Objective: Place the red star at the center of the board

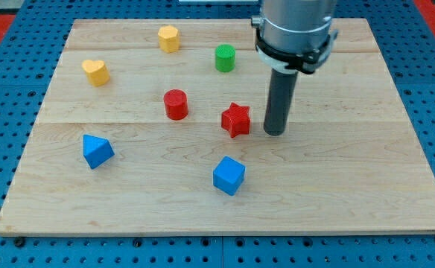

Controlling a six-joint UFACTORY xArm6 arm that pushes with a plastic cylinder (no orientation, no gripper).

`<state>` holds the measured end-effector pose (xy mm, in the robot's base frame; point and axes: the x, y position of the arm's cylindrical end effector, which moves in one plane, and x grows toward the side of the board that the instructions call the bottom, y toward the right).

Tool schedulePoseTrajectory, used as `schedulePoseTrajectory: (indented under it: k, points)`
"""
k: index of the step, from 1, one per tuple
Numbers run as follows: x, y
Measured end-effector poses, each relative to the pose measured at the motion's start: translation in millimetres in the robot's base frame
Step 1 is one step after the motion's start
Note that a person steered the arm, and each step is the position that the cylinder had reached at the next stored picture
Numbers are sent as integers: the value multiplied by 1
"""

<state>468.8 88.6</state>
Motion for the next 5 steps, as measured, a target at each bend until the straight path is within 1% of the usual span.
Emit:
schedulePoseTrajectory:
  k: [1,3,4,5]
  points:
    - [10,3]
    - [10,-11]
    - [7,-31]
    - [-3,-69]
